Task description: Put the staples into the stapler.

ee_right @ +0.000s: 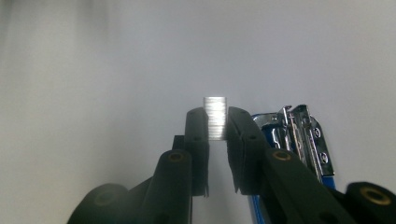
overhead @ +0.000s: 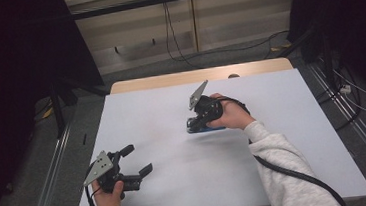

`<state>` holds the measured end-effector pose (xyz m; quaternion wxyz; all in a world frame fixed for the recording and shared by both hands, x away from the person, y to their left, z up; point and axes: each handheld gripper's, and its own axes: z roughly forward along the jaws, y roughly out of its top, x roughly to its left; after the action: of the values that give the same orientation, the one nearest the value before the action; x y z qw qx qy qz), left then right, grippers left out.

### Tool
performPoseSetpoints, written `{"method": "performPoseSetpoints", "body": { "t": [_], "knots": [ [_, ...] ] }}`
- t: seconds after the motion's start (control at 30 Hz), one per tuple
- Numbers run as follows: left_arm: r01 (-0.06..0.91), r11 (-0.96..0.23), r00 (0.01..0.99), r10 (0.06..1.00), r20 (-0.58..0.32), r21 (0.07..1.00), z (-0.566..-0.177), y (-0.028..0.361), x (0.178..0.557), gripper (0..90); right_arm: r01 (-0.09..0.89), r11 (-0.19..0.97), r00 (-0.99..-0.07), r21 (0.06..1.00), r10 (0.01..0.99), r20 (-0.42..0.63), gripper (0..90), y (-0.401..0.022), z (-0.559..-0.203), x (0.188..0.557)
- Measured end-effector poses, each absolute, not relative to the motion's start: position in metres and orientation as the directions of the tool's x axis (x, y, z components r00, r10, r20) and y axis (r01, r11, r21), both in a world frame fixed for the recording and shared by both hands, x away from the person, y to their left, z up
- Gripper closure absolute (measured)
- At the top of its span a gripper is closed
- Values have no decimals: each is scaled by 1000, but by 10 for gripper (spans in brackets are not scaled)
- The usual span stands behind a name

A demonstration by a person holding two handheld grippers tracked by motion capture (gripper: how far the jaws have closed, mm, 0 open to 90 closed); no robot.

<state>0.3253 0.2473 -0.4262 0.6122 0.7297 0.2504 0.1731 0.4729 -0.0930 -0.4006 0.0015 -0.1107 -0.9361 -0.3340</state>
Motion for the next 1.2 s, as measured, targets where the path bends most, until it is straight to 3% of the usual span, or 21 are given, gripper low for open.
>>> {"method": "performPoseSetpoints", "body": {
  "t": [1.2],
  "knots": [
    [176, -114, 819, 568, -81, 978, -427, 246, 325, 46, 230, 738, -966, 634, 250, 59, 789, -105, -387, 496]
  ]
}}
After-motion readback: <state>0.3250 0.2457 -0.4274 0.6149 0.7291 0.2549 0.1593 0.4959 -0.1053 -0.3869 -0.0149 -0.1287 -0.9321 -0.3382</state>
